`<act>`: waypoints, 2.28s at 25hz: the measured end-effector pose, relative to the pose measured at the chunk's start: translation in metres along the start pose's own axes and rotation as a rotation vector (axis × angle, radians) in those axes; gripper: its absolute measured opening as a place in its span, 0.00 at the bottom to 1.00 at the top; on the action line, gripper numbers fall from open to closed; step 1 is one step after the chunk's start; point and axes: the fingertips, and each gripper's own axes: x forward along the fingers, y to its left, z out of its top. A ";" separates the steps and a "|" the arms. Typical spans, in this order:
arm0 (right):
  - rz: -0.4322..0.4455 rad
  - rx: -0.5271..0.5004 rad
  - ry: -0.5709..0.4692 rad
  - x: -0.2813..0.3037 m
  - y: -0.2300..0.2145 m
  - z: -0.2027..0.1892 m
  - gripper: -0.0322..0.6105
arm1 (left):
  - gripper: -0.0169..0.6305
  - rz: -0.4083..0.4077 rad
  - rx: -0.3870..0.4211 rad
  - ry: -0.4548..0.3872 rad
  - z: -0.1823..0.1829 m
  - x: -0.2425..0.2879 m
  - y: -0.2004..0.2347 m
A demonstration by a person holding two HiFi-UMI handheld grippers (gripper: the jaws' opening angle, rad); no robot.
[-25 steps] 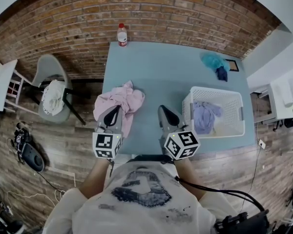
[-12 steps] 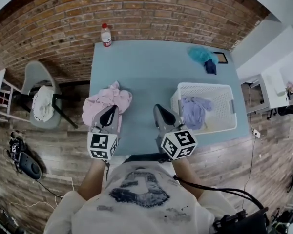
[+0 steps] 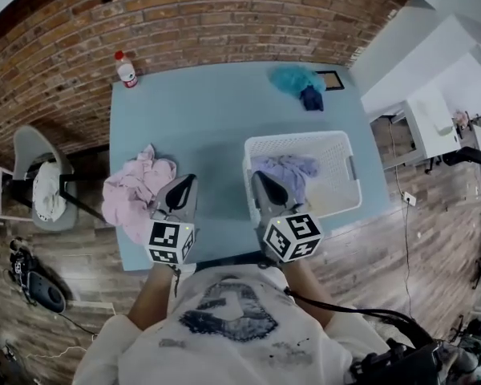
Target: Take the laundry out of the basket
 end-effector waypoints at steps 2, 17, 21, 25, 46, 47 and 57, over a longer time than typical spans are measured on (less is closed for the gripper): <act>-0.017 0.008 0.009 -0.005 -0.022 0.002 0.05 | 0.01 -0.014 0.003 0.001 0.003 0.018 -0.014; -0.057 0.058 0.160 -0.024 -0.150 -0.016 0.05 | 0.01 -0.036 0.033 0.042 0.012 0.107 -0.094; -0.027 0.084 0.177 -0.024 -0.170 -0.022 0.05 | 0.01 -0.007 0.047 0.065 0.012 0.117 -0.104; 0.017 0.100 0.206 -0.023 -0.187 -0.029 0.13 | 0.01 0.040 0.048 0.086 0.007 0.122 -0.110; 0.373 -0.065 0.441 0.004 -0.185 -0.064 0.73 | 0.01 0.170 0.040 0.118 0.007 0.133 -0.118; 0.395 -0.082 0.455 0.004 -0.183 -0.068 0.77 | 0.01 0.171 0.041 0.119 0.007 0.134 -0.119; 0.626 -0.348 0.609 0.005 -0.167 -0.112 0.87 | 0.01 0.199 0.022 0.119 0.004 0.134 -0.122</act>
